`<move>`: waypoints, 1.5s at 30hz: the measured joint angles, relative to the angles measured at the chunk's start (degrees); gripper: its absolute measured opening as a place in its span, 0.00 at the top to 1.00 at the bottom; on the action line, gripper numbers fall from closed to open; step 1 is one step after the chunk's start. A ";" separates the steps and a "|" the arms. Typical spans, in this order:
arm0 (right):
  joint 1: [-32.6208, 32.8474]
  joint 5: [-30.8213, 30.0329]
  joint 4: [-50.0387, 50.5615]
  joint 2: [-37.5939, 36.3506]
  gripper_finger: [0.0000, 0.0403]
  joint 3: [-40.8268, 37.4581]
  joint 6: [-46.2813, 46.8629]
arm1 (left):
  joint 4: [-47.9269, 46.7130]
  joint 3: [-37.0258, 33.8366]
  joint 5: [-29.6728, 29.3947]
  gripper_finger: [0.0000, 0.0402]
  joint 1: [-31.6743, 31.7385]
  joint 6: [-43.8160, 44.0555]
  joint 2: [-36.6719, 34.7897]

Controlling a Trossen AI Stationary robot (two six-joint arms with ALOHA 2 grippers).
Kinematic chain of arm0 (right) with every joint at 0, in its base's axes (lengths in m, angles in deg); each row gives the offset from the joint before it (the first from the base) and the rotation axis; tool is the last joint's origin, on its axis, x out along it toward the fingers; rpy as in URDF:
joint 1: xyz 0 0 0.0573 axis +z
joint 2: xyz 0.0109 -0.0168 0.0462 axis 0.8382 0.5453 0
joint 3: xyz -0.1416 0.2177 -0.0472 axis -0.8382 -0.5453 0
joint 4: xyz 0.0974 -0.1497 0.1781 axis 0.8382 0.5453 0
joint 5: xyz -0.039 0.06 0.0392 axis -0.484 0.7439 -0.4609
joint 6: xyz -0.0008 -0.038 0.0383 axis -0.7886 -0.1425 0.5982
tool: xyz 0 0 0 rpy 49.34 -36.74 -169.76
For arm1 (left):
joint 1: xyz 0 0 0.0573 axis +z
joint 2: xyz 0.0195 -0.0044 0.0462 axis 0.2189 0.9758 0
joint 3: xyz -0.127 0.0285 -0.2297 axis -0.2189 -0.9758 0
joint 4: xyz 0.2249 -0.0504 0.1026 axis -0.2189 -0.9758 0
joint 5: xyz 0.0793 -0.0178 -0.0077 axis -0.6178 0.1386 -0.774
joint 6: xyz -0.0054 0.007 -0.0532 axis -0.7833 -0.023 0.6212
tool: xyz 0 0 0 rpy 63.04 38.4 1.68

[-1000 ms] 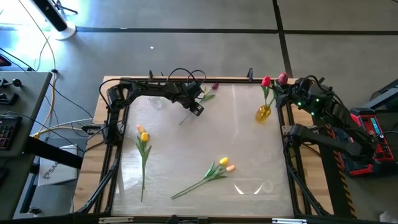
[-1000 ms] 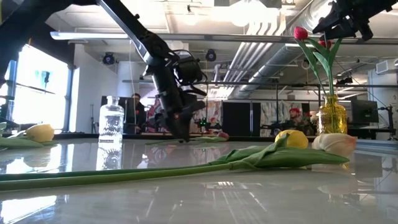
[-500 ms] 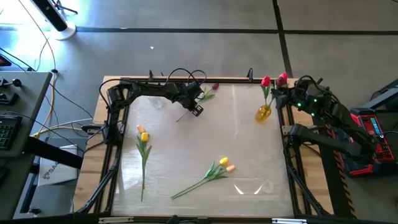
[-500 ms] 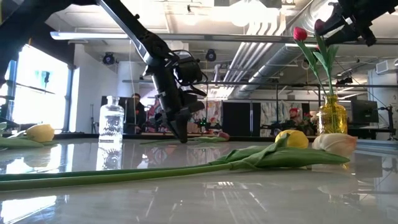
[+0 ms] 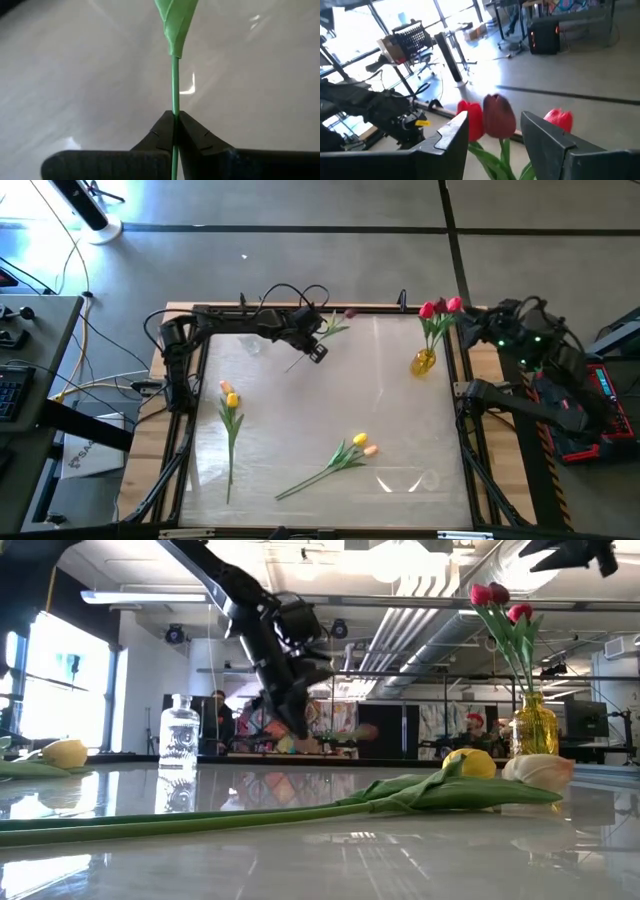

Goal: Sort flowers into vase by color
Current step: Put the dark red tulip into the yellow vase

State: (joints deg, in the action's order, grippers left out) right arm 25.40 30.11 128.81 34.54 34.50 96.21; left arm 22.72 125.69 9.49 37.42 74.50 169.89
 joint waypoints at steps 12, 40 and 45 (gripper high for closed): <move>0.00 -0.17 3.60 0.00 0.58 2.02 0.07 | 4.96 0.08 -0.25 1.00 -1.55 1.34 -6.38; -0.02 1.48 5.93 0.17 0.43 1.96 -1.01 | 16.56 0.11 1.36 1.00 -5.89 -0.20 -14.25; -0.02 3.30 4.39 0.15 0.42 1.96 0.29 | 23.70 0.11 4.61 1.00 -7.27 -2.89 -14.59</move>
State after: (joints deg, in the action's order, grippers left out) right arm 25.38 33.41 133.21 34.69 36.46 96.51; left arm 46.41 125.79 14.10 30.15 71.62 155.30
